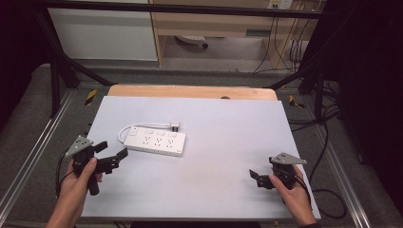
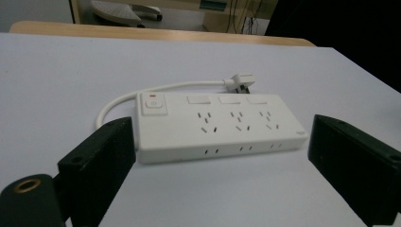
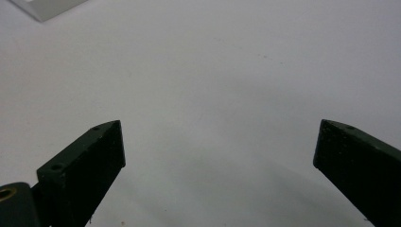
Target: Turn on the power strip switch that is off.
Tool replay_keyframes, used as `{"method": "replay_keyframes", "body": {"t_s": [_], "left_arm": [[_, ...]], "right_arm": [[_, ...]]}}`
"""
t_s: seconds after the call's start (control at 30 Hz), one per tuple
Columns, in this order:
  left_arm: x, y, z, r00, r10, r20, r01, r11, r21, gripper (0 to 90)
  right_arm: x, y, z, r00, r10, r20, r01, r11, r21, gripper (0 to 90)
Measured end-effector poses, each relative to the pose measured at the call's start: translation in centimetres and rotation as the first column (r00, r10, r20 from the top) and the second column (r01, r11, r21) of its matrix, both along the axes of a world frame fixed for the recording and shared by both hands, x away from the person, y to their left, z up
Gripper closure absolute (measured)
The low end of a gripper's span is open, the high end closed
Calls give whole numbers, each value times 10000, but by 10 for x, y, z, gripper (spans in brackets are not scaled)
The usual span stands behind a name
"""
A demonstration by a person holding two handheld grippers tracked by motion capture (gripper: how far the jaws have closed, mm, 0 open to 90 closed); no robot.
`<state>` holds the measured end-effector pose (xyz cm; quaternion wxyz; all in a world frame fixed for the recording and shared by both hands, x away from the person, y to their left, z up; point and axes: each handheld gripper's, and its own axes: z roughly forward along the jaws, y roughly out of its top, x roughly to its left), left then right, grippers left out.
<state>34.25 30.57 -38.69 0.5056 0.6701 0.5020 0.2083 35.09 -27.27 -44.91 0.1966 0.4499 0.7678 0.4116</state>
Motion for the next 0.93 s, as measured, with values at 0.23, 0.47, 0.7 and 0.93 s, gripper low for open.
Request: {"method": "replay_keyframes", "body": {"t_s": [0.23,0.47,0.7,0.93], "left_arm": [[-13,16,-7,9996,285,-45,-285,9996,-29,84],[-26,23,-23,9997,255,-13,-254,9993,257,85],[-41,22,-51,9988,101,-472,-99,9999,51,86],[-49,9,-56,9968,-437,-676,486,9962,726,86]], "right_arm": [[0,-1,0,10000,-52,-13,52,10000,6,33],[0,-1,0,10000,-60,23,60,10000,-5,33],[0,-1,0,10000,-91,21,91,10000,-21,33],[4,-2,-2,9992,-407,45,408,9988,-266,34]]}}
